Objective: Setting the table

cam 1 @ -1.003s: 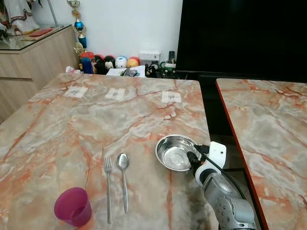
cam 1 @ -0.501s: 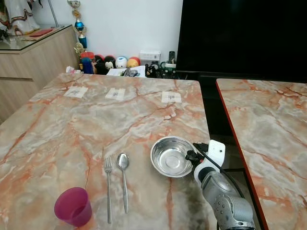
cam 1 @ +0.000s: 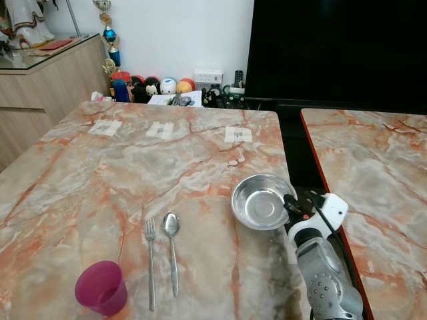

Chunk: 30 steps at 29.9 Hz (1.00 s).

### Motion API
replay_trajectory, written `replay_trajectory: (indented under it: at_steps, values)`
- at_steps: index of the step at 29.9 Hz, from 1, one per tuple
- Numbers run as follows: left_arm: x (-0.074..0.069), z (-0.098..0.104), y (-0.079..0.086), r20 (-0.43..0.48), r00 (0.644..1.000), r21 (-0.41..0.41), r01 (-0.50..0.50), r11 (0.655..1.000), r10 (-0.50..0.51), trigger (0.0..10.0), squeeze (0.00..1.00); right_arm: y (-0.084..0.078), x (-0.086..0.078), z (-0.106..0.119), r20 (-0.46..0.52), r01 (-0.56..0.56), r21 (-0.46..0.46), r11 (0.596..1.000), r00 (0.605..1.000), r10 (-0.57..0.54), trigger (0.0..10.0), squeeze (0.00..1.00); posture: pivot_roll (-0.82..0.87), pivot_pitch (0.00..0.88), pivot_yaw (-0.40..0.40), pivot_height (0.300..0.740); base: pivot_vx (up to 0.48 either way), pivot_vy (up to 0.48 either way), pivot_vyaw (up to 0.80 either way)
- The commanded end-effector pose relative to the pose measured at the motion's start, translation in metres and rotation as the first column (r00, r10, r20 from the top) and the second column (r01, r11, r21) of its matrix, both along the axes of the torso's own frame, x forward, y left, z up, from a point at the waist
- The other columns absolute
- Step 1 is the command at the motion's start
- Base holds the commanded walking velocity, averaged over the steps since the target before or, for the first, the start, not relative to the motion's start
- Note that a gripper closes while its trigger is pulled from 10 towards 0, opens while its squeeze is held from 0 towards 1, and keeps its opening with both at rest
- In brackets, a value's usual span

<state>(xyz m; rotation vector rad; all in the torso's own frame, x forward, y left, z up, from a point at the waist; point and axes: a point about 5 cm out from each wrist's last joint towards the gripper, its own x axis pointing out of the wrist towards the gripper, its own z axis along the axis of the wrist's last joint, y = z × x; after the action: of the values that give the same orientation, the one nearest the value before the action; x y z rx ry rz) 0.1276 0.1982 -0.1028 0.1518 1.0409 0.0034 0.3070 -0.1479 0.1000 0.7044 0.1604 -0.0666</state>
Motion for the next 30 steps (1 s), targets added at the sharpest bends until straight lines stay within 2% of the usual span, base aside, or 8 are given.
replay_trajectory:
  at_steps: [1,2,6,7,8,19,23,30]
  values:
    - [-0.019,-0.007,-0.004,-0.086,0.996,-0.002,0.015,1.000,-0.015,10.0,0.00,0.013,-0.005,0.005,0.054,0.013,0.119,0.993,0.998,-0.019,0.0,0.00,0.01,0.000,-0.009,0.740,0.000,0.000,0.00]
    - [-0.019,-0.007,-0.004,-0.086,0.996,0.001,0.010,1.000,-0.010,10.0,0.00,0.012,-0.006,0.008,0.083,0.015,0.156,0.988,0.996,-0.029,0.0,0.00,0.01,0.000,-0.010,0.740,0.000,0.000,0.00]
    - [-0.019,-0.007,-0.004,-0.087,0.996,0.002,0.001,1.000,-0.001,10.0,0.00,0.012,-0.008,0.012,0.127,0.002,0.163,0.987,0.992,-0.023,0.0,0.00,0.01,0.000,-0.011,0.740,0.000,0.000,0.00]
    - [-0.020,-0.008,-0.004,-0.088,0.996,0.000,-0.016,1.000,0.016,10.0,0.00,0.012,-0.010,0.014,0.148,-0.006,0.158,0.987,0.989,-0.017,3.4,0.00,0.01,0.000,-0.013,0.740,0.000,0.000,0.00]
    - [-0.021,-0.008,-0.004,-0.086,0.995,-0.010,-0.049,0.999,0.048,10.0,0.00,0.012,-0.011,0.017,0.175,-0.016,0.145,0.989,0.985,-0.010,10.0,0.00,0.01,0.000,-0.014,0.740,0.000,0.000,0.00]
    - [-0.021,-0.008,-0.006,-0.091,0.995,-0.007,-0.048,0.999,0.048,10.0,0.00,0.002,-0.012,0.023,0.222,0.028,0.152,0.988,0.973,-0.062,10.0,0.00,0.01,0.000,-0.024,0.740,0.000,0.000,0.00]
    - [-0.021,-0.008,-0.006,-0.091,0.995,-0.007,-0.047,0.999,0.047,10.0,0.00,0.000,-0.012,0.024,0.219,0.037,0.163,0.986,0.973,-0.073,10.0,0.00,0.01,0.000,-0.028,0.740,0.000,-0.431,0.00]
    - [-0.021,-0.008,-0.007,-0.091,0.995,-0.010,-0.043,0.999,0.042,10.0,0.00,-0.002,-0.014,0.028,0.254,0.041,0.155,0.987,0.964,-0.080,10.0,0.00,0.00,0.000,-0.029,0.740,0.000,-0.480,-0.43]
